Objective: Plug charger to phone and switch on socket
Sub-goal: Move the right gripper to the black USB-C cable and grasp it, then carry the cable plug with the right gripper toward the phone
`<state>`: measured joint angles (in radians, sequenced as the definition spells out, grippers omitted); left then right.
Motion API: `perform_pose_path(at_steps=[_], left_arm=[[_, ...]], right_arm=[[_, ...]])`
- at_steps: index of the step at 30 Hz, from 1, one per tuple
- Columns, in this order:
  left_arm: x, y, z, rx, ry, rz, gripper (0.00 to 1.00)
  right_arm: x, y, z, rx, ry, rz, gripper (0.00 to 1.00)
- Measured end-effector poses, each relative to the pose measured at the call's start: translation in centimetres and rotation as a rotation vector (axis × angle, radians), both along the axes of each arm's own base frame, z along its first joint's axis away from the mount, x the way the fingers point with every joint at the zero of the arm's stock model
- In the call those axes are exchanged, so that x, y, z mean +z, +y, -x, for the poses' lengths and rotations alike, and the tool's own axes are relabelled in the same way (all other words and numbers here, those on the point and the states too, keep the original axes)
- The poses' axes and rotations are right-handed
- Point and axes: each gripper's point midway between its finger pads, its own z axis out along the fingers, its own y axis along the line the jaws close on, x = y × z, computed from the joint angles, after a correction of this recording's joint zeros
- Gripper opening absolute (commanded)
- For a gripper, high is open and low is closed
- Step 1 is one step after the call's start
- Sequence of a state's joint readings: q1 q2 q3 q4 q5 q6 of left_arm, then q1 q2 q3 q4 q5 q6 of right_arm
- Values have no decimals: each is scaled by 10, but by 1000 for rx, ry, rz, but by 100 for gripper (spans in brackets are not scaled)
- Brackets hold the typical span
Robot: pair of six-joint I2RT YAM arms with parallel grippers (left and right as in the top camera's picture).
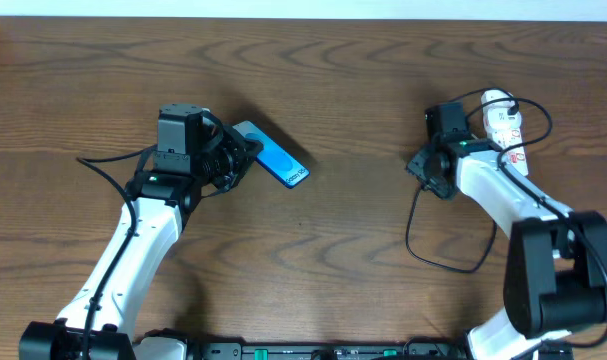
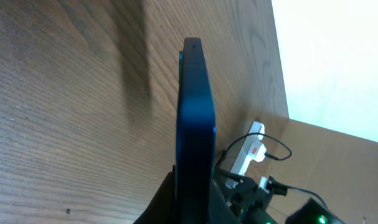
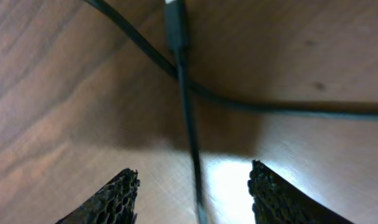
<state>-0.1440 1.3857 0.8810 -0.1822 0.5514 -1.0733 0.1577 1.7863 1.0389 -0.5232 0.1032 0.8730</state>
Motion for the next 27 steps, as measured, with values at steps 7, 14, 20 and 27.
perform_pose_path(at_steps=[7,14,20,27], left_arm=[[0,0,0,0,1,0,7],[0,0,0,0,1,0,7],[0,0,0,0,0,-1,7],[0,0,0,0,0,-1,7]], right_arm=[[-13,2,-22,-26,-52,-18,1],[16,22,-25,115,-106,-92,1],[132,68,-19,495,-400,-37,2],[84,130,31,871,-207,22,1]])
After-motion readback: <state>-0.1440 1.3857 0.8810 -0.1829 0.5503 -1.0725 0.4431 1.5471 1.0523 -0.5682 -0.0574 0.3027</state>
